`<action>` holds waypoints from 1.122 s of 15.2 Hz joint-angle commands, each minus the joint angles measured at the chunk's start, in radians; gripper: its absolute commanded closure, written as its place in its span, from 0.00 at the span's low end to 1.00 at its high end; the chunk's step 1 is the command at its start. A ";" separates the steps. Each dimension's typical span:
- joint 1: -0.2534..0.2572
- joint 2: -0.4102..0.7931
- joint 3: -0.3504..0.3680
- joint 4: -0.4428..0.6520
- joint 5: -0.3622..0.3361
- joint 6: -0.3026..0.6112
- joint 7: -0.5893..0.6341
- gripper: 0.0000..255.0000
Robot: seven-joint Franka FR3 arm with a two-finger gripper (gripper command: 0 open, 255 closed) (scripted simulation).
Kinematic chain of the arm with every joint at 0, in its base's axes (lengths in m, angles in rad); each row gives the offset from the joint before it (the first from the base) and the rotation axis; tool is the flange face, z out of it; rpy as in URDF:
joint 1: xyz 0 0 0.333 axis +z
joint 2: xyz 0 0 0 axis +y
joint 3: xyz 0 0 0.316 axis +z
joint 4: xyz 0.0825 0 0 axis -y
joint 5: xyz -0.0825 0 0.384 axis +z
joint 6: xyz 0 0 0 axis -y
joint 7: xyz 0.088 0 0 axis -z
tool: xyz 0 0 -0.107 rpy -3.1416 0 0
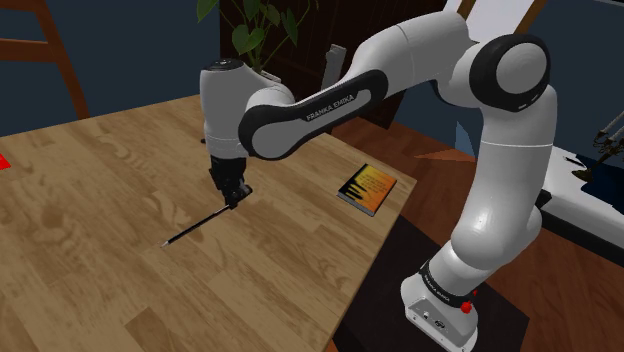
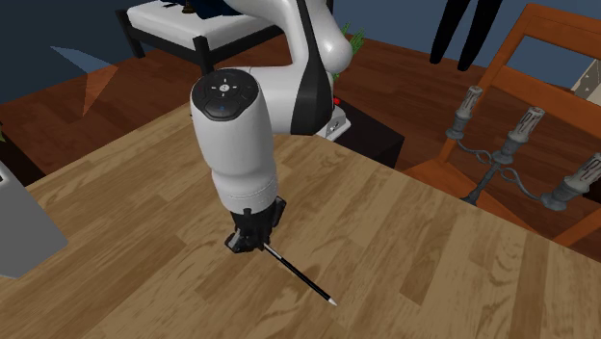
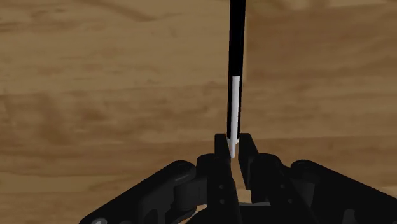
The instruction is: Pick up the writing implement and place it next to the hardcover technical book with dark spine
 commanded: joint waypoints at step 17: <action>-0.039 -0.075 0.053 0.055 0.078 -0.112 -0.048 1.00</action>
